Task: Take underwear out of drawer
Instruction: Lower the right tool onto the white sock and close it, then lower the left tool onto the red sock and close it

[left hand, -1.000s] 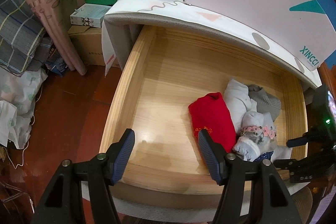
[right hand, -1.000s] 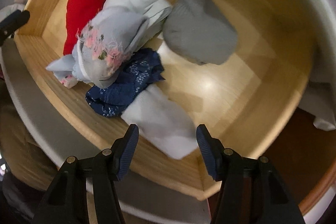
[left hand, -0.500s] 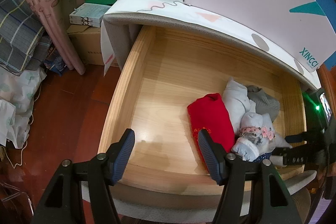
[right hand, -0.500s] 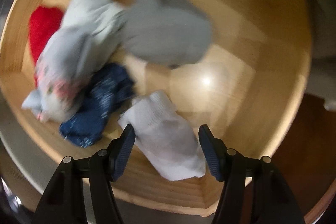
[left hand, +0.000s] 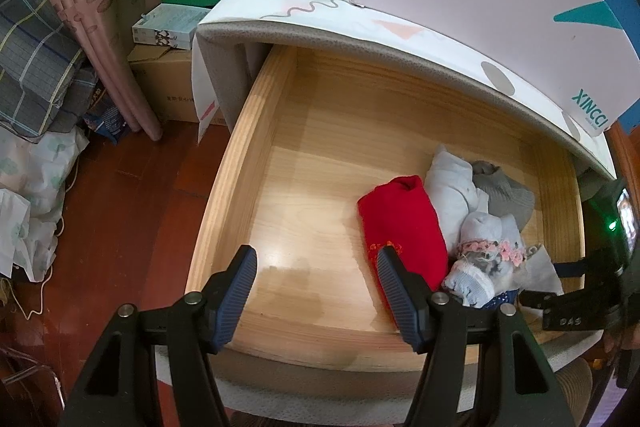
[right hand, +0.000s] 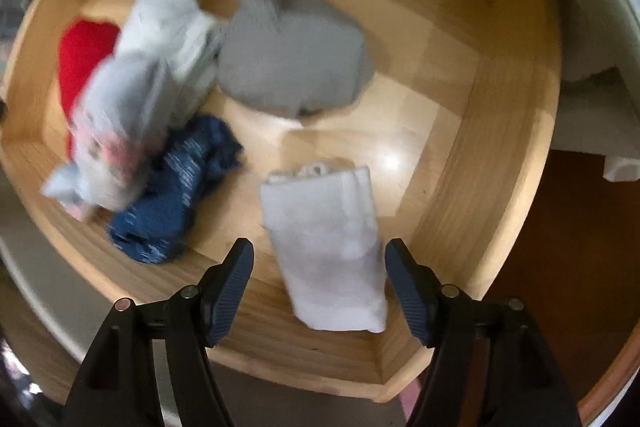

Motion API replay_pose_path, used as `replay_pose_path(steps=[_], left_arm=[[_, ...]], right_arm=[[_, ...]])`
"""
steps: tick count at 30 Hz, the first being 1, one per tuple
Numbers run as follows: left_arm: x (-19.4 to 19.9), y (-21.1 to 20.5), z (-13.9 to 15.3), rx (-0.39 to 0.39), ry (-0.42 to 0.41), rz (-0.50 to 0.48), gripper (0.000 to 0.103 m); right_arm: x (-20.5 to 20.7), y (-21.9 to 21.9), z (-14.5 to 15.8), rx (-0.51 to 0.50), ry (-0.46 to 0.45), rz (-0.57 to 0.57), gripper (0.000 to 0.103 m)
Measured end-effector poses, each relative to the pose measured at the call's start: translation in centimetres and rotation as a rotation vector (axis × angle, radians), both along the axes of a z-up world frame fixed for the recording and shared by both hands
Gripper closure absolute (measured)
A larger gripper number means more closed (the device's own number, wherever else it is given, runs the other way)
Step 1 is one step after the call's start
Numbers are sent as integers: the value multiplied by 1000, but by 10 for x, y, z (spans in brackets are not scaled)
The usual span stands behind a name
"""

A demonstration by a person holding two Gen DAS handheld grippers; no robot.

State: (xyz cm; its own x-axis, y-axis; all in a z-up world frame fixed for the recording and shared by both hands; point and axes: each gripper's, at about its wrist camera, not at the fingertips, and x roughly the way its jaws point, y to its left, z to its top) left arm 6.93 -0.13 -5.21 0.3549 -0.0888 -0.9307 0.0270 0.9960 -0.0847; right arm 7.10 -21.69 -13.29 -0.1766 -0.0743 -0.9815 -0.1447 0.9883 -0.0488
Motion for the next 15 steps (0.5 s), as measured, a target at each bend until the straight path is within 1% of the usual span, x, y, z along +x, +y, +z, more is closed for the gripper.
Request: replay_pose_path(steps=[2,4,7,9,11,12,15], left_arm=[[1,1,-1,-1,12,-1,39],[2,0,-4,-5,32,-5,39],[5,-2,-11,-2,72,-13,39],[6,-4,-15,4,97,-18,39],[7,-4,-17,5,109,-23,39],[7,-4,-18,5,115,-23,39],[8,-2,-20,-10,130,-10,39]], right_arm=[[-4,2,-8,-17,2,-9,40],[-9,3,-14,-42,-13,-17,46],[-10,-6,-22,-39,-27,-54,48],[-2,-8,-21,-48,-33,-85,50],[2,-16,-29,-47,-46,-137,52],[6,-20,-27,-46,-52,-159,53],[10,-23,-31,-42,-76,-221,54]])
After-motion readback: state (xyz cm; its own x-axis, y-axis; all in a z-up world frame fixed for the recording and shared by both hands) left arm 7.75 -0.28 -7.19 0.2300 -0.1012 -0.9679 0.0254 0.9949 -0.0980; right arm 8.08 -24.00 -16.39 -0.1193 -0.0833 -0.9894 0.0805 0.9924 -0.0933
